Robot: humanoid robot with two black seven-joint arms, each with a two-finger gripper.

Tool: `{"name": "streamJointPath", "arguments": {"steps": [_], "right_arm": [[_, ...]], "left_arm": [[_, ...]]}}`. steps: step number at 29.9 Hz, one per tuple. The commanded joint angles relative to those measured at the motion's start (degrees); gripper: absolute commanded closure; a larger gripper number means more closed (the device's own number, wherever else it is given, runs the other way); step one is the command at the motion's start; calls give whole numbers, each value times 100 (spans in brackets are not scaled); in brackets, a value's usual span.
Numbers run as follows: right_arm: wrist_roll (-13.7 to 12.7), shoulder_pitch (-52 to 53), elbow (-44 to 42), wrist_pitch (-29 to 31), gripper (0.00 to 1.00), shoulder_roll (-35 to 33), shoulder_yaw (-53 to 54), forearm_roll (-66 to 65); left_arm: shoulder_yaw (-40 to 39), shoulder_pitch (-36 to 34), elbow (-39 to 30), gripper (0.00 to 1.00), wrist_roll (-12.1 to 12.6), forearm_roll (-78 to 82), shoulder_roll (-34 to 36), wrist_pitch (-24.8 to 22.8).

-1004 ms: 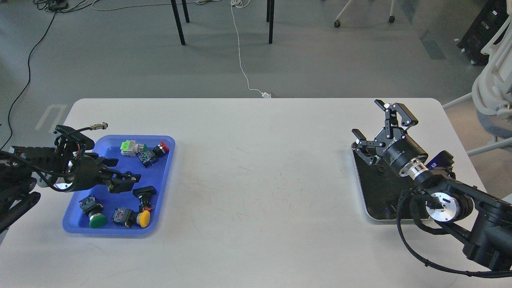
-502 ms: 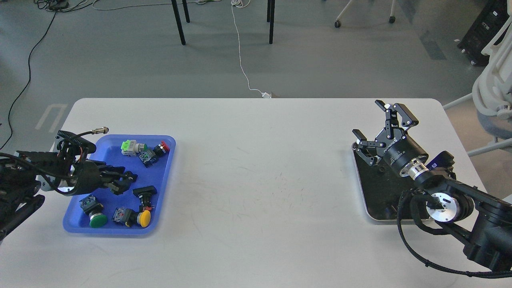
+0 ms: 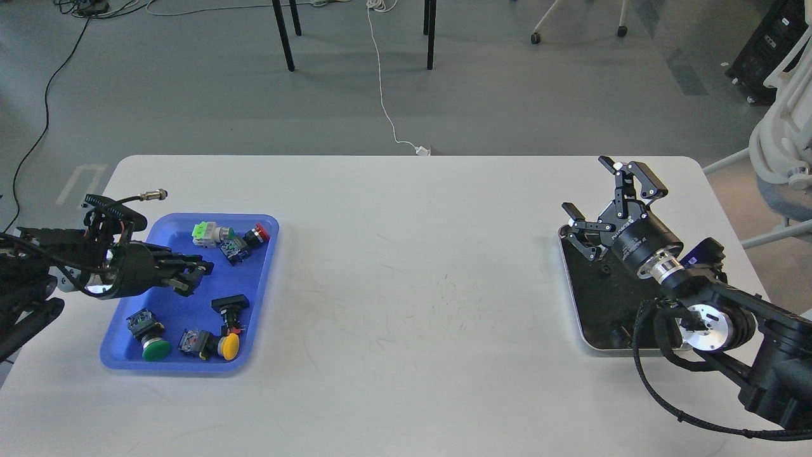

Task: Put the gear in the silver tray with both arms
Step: 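Grasp the second black gear with the left gripper, then lift the gear and carry it toward the table center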

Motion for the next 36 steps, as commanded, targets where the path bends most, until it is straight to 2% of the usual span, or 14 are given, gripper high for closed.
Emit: {"name": "streamJointPath", "arguments": {"steps": [1,6,11,13,18,22,29,36], "right_arm": [[-2,9,28,0,3,-33,21,0],[-2,149,45,9,3,-68,30,0],[-2,773,151,9,3,-331,-75,9],[-2,1001,151,18,3,-349,-128,0],[-2,1871,151,9,3,-446,-848,53],[-2,2355,151,0,3,-446,-1156,70],[-2,3031,159,9,3,-437,-1727,88],[-2,3515,160,18,3,-402,-2009,97]], "left_arm": [[-3,-177,-671,85,-6,-699,483,-24],[-3,-484,-1734,85,-6,-1000,809,-32],[6,-879,-2491,85,-6,-912,642,-260],[23,-967,-2579,85,-6,-781,389,-392],[67,-1310,-2527,85,-6,229,-763,-864],[312,-1600,-2115,85,-6,663,-1720,-864],[1332,-2277,-1043,85,-6,663,-2951,-864],[1710,-2400,-41,84,-6,663,-3909,-864]]}}
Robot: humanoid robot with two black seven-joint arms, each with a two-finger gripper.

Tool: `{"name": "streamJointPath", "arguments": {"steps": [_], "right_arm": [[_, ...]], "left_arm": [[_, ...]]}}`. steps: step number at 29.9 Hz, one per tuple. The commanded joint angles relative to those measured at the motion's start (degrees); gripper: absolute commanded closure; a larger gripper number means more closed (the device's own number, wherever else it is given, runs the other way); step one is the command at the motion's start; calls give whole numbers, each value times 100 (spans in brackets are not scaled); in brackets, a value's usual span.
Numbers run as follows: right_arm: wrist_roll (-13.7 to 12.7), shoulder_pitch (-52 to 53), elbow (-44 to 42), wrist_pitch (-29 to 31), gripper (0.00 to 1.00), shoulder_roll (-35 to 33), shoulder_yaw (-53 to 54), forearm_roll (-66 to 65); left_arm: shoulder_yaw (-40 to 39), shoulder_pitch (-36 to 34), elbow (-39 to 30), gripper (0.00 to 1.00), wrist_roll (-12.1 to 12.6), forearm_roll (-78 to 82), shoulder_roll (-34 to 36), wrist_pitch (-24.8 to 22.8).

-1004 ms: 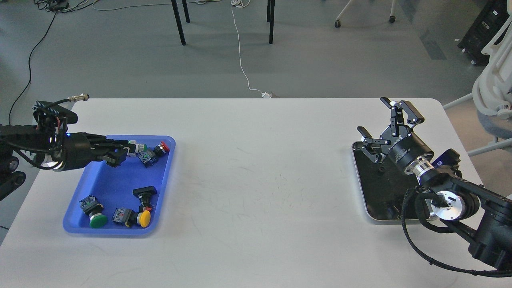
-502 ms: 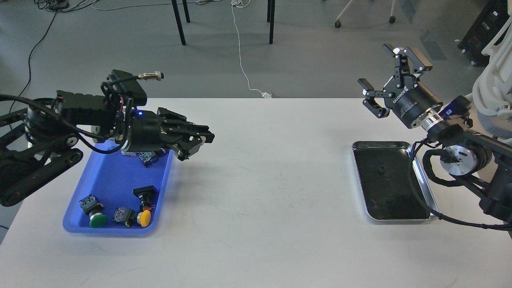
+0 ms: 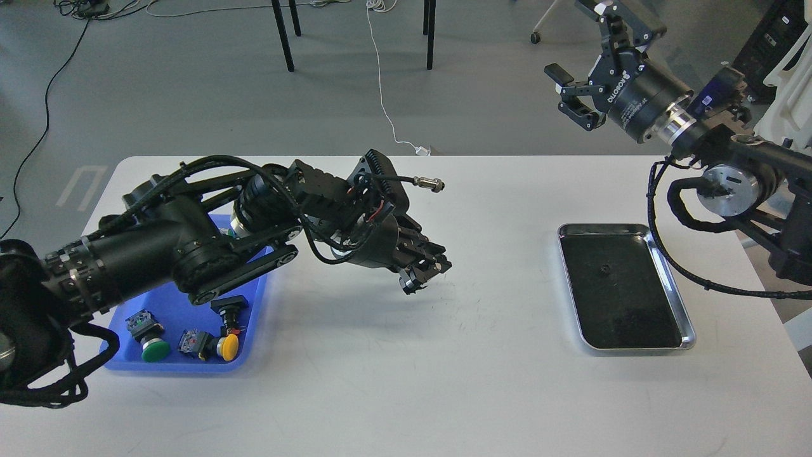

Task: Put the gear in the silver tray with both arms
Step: 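Lift the gear and carry it toward the table center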

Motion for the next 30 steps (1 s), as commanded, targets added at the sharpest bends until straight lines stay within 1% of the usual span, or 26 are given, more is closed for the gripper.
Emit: {"name": "streamJointPath", "arguments": {"steps": [1,6,10,14,18,23,30], "right_arm": [[2,266,-1,4,3,37,-214,5],[2,609,-9,-5,3,186,-557,14],[2,680,-9,-5,3,257,-689,14],[2,627,-9,4,3,222,-821,14],[2,583,-9,4,3,196,-821,14],[2,574,-9,4,3,178,-839,14],[2,539,-18,-5,3,178,-839,5]], "left_arm": [[297,-80,525,84,-1,-1,-498,1],[456,-98,1027,84,-1,-1,-1027,1],[509,-98,1317,83,-1,-1,-1027,1],[904,-107,1431,83,-1,-1,-1027,1],[940,-89,1712,83,-1,-1,-1027,85],[949,-54,1748,82,-1,-1,-1027,94],[940,-19,1555,82,-1,-1,-1027,76]]}}
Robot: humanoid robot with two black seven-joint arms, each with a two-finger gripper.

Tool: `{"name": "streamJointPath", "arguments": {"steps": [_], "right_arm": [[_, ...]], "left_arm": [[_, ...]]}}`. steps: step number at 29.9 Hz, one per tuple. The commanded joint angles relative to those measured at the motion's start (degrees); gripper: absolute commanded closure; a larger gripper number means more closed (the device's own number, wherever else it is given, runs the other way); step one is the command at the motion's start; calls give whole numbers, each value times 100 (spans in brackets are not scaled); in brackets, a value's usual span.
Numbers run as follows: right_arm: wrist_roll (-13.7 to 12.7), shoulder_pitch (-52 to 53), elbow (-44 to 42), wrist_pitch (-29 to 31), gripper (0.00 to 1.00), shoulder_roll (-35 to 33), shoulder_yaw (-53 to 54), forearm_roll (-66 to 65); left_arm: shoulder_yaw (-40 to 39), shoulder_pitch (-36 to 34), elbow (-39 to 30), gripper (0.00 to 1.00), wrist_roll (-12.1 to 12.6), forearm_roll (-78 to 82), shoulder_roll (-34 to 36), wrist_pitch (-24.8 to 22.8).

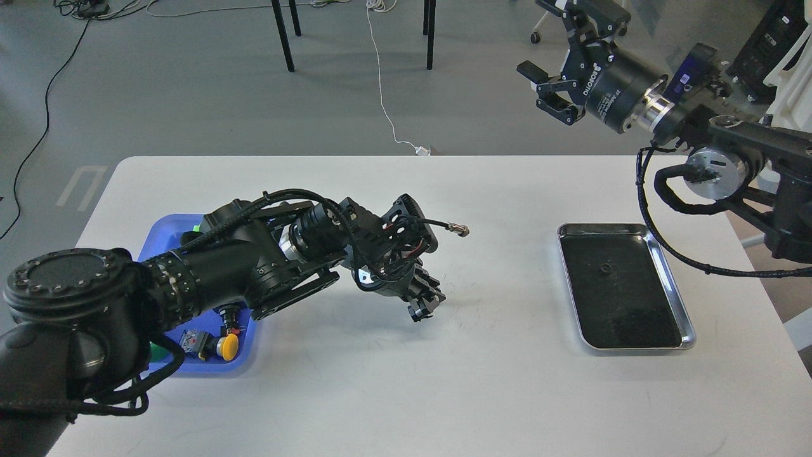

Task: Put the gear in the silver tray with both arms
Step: 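Lift the gear and carry it toward the table center, then open the left gripper to drop the gear on the table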

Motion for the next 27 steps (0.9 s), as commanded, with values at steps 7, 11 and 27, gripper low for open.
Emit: {"name": "streamJointPath", "arguments": {"steps": [7,11,27], "right_arm": [[0,-49,8,-4,3,-43,3,3],[0,-49,8,-4,3,-44,3,-6],[0,-118,51,31,3,-342,11,-6]], "left_arm": [[17,141,-283,82,-1,0,0,-13],[8,141,-274,78,-1,0,0,-13],[-368,106,-800,24,-1,-791,70,233]]}}
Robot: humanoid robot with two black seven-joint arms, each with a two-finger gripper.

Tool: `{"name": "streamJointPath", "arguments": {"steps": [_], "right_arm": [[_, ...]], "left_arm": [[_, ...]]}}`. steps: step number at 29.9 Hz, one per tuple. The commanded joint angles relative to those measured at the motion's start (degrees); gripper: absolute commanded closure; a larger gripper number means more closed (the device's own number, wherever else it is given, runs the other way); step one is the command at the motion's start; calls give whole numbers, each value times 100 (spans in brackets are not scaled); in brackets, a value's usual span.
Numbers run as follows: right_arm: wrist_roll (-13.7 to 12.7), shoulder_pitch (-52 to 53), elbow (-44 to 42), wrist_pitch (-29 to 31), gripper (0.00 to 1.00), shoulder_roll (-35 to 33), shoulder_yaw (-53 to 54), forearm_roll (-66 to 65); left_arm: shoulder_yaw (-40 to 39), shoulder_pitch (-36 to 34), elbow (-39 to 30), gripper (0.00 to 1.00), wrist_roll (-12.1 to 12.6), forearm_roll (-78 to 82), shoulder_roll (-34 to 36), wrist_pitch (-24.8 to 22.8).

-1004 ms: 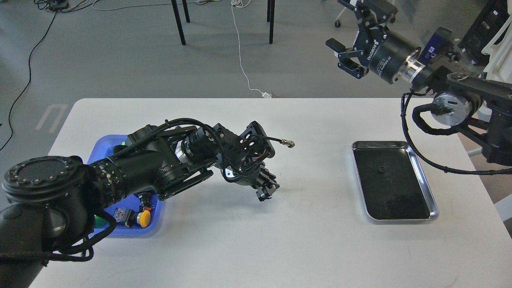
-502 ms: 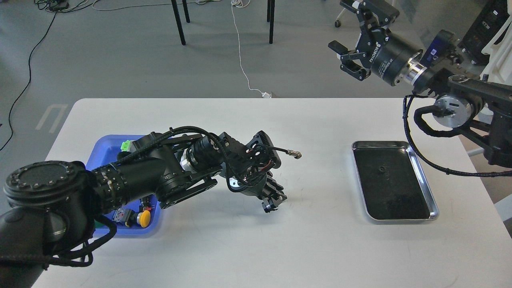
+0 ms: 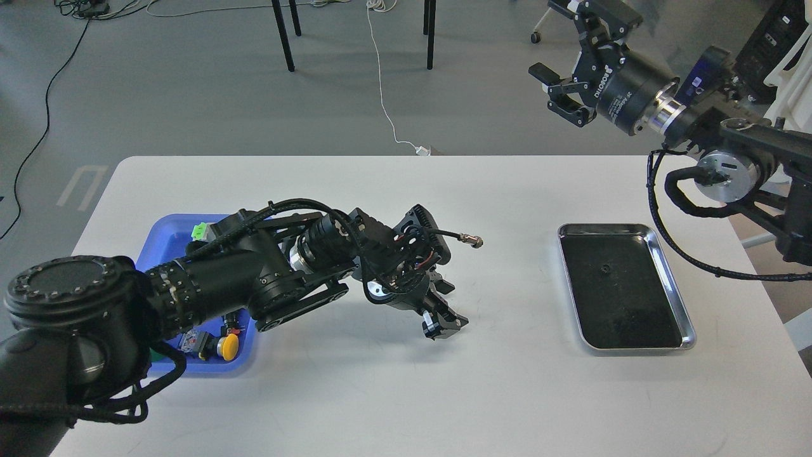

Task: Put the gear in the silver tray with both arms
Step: 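Open the left gripper to drop the gear on the table, then withdraw the left arm and reach the right gripper toward the gear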

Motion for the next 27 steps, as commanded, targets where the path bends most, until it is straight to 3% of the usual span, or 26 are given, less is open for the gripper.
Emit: {"name": "streamJointPath", "arguments": {"steps": [1,9,14,22,27], "right_arm": [[0,-127,71,9,3,-153,8,-10],[0,-760,387,18,1,-592,78,-211],[0,-971,546,27,1,-751,79,-1273],[0,-876,942,44,1,-707,-500,-3365],[0,81,933,27,1,-366,-1782,-4657]], "left_arm": [[-366,-9,-298,23,0,-730,287,84],[-1886,1052,-386,13,0,-4233,1738,215],[-2783,2063,-755,4,0,-6600,2353,251],[-4795,3662,-1133,2,0,-8140,2407,-48],[-5227,4174,-1327,2,0,-8387,2425,-127]]}}
